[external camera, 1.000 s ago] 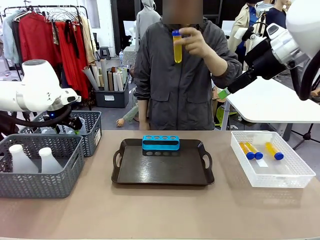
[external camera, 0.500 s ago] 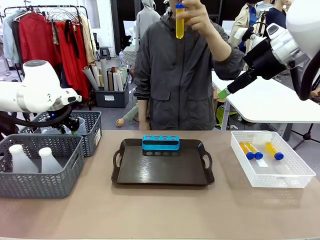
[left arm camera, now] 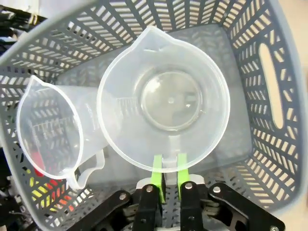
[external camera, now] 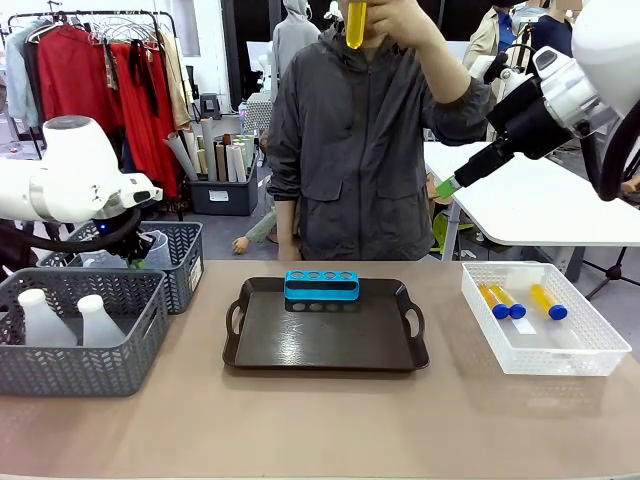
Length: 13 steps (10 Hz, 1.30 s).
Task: Prepare the laboratory tools.
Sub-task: Pick up one Large Measuring Cup and place it on the Handle tray.
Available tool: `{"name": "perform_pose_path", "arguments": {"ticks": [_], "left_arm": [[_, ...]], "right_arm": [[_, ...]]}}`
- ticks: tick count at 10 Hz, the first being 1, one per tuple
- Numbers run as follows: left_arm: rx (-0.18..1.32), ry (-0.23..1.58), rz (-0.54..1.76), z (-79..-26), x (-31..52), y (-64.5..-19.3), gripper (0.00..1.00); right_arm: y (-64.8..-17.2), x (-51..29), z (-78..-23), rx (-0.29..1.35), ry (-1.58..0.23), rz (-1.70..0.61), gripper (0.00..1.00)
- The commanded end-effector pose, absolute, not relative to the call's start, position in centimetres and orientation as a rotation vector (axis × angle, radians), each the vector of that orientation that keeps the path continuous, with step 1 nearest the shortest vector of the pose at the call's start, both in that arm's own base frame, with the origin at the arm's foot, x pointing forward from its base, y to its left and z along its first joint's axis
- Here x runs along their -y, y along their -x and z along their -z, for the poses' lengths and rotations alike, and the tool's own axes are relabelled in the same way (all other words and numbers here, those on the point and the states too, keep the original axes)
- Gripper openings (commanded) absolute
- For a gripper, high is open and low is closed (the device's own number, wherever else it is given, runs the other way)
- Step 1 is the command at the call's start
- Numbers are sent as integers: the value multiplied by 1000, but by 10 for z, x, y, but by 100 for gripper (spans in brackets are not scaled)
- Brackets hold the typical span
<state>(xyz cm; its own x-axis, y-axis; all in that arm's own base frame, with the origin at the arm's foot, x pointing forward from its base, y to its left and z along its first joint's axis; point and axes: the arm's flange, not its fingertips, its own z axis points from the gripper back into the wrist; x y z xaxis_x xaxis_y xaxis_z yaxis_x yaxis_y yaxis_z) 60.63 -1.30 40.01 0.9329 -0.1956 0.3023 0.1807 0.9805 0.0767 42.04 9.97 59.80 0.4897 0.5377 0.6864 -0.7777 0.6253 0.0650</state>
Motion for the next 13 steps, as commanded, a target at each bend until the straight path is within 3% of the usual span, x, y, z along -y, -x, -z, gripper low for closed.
{"name": "perform_pose_path", "arguments": {"ticks": [1, 8, 13], "left_arm": [[352, 2, 233, -425, 9, -592, 0], [581, -10, 646, -620, 107, -558, 0], [640, 54, 946, -682, 187, -526, 0]], "right_arm": [[-420, -99, -598, 677, -396, -835, 100], [-420, -99, -598, 677, -396, -835, 100], [-420, -99, -598, 677, -396, -835, 100]]}}
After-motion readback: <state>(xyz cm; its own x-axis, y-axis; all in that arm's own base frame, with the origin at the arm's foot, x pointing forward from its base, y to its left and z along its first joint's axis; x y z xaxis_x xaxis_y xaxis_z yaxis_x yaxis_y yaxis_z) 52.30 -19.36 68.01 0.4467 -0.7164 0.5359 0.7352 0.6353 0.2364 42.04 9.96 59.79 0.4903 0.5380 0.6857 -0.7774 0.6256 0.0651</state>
